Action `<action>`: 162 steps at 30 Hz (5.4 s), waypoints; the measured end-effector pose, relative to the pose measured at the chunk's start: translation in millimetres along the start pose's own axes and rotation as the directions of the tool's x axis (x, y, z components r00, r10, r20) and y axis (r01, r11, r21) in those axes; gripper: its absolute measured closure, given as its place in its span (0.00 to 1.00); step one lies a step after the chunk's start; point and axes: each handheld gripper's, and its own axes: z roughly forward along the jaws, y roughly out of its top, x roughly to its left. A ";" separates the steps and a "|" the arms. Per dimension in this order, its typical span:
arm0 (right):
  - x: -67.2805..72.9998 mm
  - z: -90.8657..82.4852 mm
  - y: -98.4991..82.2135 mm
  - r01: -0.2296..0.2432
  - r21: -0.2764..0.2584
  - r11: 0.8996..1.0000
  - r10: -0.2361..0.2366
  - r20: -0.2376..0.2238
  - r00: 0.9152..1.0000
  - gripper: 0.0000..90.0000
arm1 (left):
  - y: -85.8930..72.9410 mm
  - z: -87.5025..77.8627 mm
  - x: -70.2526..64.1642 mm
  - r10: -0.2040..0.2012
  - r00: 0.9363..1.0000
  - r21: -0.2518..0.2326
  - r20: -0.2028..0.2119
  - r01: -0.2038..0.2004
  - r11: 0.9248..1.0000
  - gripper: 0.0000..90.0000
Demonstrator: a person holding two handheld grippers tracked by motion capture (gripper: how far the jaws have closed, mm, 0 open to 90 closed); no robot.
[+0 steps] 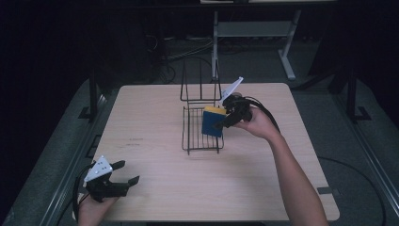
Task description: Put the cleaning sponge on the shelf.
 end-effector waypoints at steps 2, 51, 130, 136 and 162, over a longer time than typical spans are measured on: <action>-2.6 2.1 2.0 0.001 -0.011 1.000 -0.001 0.003 1.000 0.62 | -0.1 -0.2 0.0 0.000 1.000 -0.001 -0.001 0.000 1.000 0.18; -14.0 32.0 -5.1 -0.013 0.038 0.999 0.012 0.015 1.000 0.60 | -0.1 -0.1 0.5 0.001 1.000 0.000 0.001 -0.001 1.000 0.18; -6.9 -1.0 -26.1 -0.065 0.027 0.998 0.063 0.060 0.996 0.35 | 0.3 2.1 -0.5 0.001 1.000 0.004 0.000 -0.001 1.000 0.18; -6.5 -0.7 -31.7 -0.067 0.032 0.997 0.065 0.061 0.996 0.34 | 0.3 2.5 -0.9 0.002 1.000 0.003 -0.002 -0.002 1.000 0.18; -2.6 -9.7 -50.9 -0.104 0.031 0.994 0.102 0.080 0.992 0.30 | 0.6 4.1 -1.2 0.004 1.000 0.007 0.001 -0.004 1.000 0.18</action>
